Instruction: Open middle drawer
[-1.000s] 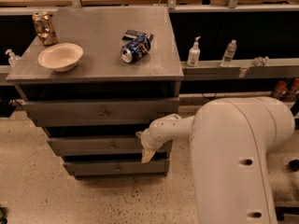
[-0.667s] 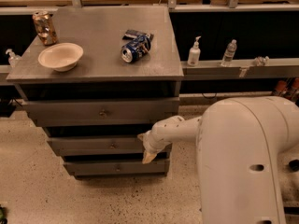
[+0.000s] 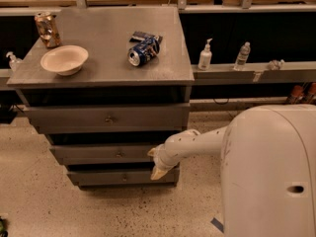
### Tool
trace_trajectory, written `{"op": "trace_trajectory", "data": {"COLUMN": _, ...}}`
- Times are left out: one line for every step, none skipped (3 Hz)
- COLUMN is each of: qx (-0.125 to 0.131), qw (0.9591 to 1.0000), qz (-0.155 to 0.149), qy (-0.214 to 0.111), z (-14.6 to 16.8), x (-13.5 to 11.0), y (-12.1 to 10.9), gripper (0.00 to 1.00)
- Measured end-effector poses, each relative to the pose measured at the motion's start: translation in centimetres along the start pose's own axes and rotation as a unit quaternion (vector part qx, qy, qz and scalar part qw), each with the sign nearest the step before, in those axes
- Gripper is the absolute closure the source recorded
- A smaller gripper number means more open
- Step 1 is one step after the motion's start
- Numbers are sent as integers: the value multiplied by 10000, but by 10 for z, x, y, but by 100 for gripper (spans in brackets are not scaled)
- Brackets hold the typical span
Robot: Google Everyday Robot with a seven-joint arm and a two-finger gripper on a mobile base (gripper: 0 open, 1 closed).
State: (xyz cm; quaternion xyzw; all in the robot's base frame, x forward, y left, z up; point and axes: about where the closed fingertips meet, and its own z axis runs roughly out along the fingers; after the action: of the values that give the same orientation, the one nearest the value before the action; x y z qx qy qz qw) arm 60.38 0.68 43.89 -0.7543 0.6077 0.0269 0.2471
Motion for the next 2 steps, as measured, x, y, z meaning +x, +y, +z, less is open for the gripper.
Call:
{"op": "trace_trajectory", "data": {"qx": 128, "qw": 9999, "qz": -72, "qy": 38, "z": -7, "x": -2, "y": -6, "gripper": 25}}
{"op": "trace_trajectory", "data": {"qx": 112, "qw": 9994, "qz": -301, "qy": 99, "z": 1, "x": -4, "y": -20, "gripper": 5}}
